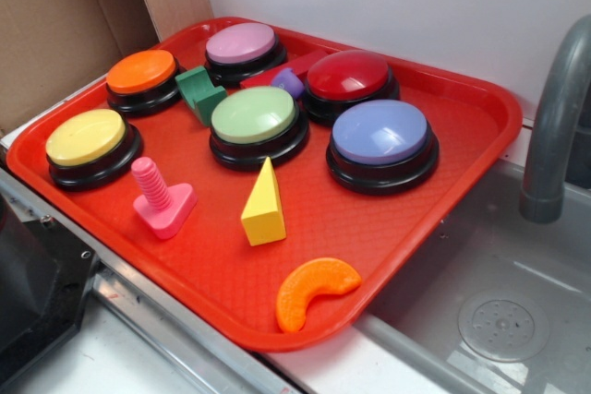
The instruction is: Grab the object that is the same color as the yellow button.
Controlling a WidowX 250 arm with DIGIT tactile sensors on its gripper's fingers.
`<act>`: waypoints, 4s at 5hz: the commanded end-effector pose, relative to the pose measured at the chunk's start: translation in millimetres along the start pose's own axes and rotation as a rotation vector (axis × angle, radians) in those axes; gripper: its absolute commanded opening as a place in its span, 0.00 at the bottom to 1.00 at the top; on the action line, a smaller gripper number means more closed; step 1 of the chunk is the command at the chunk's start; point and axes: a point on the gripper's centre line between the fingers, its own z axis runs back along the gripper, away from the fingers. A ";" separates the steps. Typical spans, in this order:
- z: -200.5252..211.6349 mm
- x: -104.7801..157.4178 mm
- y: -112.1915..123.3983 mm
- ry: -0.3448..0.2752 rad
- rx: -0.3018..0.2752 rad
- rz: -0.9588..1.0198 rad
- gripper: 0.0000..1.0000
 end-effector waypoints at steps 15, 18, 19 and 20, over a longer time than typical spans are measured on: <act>-143.7 61.3 -61.6 -0.111 -0.060 0.526 0.00; -76.1 76.6 28.8 -0.069 0.041 0.249 0.00; -70.2 75.2 46.6 -0.099 0.066 0.264 0.00; -64.5 77.1 49.9 -0.058 0.096 0.258 0.06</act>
